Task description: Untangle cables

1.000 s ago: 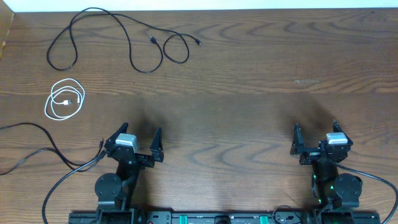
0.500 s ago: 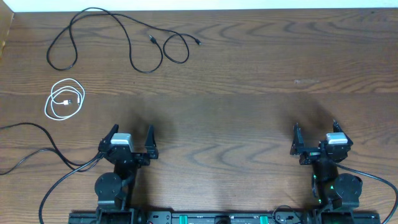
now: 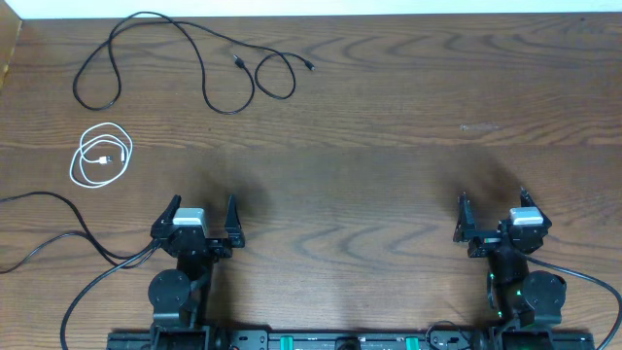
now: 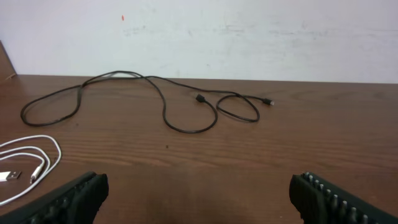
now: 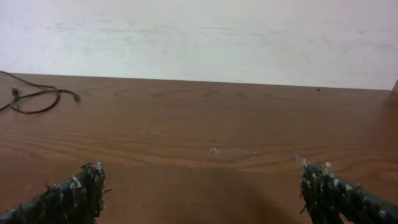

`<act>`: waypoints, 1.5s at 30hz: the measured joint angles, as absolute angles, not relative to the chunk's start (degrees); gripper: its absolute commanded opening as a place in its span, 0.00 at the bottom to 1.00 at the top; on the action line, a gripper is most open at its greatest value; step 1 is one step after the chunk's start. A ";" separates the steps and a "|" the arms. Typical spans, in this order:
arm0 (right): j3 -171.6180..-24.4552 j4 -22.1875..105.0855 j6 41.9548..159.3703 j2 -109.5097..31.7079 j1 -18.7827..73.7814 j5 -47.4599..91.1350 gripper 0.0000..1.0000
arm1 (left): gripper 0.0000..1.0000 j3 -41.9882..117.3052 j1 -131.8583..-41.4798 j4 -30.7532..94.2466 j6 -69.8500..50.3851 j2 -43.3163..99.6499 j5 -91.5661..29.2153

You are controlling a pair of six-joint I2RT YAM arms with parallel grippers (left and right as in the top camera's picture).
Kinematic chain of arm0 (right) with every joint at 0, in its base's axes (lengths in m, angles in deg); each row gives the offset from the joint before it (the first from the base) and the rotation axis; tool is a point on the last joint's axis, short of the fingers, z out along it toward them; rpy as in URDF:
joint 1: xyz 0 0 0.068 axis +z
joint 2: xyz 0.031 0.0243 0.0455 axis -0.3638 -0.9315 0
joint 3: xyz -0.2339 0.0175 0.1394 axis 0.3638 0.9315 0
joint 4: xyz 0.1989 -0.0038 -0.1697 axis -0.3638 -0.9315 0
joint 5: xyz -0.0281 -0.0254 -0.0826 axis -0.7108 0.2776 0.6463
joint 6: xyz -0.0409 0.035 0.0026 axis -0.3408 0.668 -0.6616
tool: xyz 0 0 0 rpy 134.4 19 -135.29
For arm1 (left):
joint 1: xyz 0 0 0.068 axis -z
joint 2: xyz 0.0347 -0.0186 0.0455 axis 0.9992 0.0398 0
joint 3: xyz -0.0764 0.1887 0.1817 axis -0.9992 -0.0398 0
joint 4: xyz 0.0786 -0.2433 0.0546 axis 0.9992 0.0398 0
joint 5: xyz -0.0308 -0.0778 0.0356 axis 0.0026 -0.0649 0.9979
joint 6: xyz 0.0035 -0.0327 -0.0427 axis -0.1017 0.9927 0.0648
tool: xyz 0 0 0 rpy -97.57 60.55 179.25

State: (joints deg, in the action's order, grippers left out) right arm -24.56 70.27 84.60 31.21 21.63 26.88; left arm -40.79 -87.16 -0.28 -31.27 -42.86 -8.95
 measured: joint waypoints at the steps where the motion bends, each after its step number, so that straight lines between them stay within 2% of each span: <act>1: -24.56 70.27 84.60 31.21 21.63 26.88 0.99 | 0.98 -40.79 -87.16 -0.28 -31.29 -42.86 -8.95; 45: -24.56 70.25 84.58 31.21 21.63 26.90 0.99 | 0.98 -40.79 -84.49 -0.11 -32.28 -42.86 -7.66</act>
